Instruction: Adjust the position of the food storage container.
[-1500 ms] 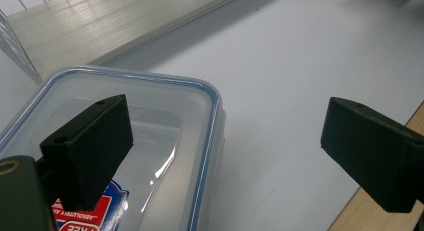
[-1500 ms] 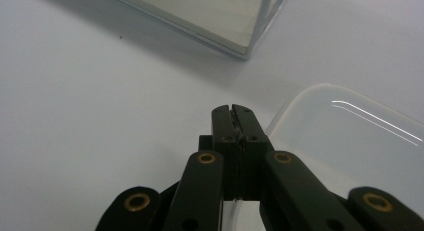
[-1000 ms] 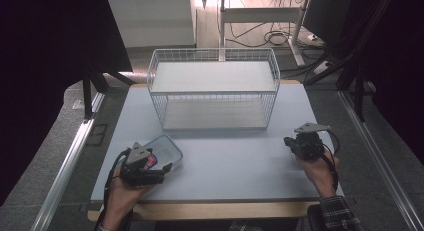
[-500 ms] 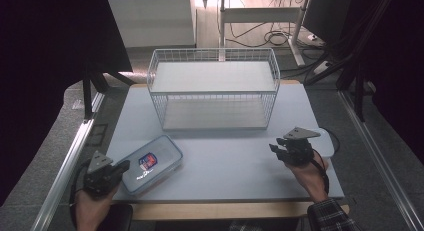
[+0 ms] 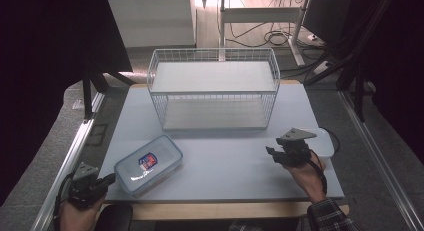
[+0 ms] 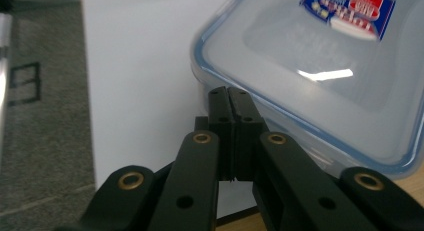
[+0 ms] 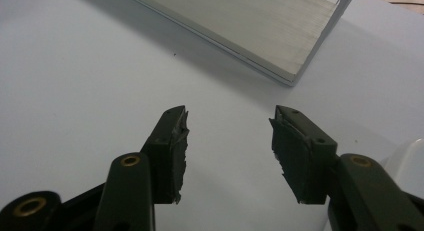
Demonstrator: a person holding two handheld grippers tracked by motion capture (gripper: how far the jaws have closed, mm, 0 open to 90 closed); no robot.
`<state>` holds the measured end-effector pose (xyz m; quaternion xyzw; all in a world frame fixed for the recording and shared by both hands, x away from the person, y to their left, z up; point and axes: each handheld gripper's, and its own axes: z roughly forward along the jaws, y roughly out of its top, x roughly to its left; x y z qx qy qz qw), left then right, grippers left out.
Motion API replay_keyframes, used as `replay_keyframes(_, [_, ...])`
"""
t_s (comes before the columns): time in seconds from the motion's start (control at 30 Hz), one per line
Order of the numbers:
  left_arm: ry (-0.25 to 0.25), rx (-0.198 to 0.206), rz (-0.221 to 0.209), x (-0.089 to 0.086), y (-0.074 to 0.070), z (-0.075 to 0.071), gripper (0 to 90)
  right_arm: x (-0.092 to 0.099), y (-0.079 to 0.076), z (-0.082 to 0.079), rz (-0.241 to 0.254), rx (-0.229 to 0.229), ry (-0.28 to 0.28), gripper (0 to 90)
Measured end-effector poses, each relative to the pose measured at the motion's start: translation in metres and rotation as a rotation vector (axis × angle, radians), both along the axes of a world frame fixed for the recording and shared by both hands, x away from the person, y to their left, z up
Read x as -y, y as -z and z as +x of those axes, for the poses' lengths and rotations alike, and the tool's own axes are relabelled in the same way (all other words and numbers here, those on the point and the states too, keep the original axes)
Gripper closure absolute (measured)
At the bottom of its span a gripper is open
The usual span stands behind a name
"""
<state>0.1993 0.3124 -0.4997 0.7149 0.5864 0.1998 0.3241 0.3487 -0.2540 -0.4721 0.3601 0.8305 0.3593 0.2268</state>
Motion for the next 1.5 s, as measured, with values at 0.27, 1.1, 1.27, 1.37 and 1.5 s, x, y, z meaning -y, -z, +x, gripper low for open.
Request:
replay_keyframes(0.27, [0.007,0.031,0.013,0.005,0.0,0.007,89.9,-0.008,-0.001,0.001,0.017,-0.008,-0.026,43.9])
replay_keyframes(1.1, [0.083,0.058,0.014,0.025,0.009,0.075,89.8,-0.033,0.004,0.005,0.078,-0.102,-0.094,55.5])
replay_keyframes(1.27, [0.114,0.065,0.023,0.037,0.008,0.093,89.8,-0.032,0.004,0.007,0.104,-0.099,-0.084,55.2])
replay_keyframes(1.37, [0.133,0.065,0.017,0.045,0.007,0.1,89.8,-0.032,0.005,0.008,0.109,-0.109,-0.083,56.0])
replay_keyframes(1.5, [0.172,0.065,0.012,0.058,0.006,0.109,89.8,-0.034,0.006,0.008,0.106,-0.107,-0.089,58.1])
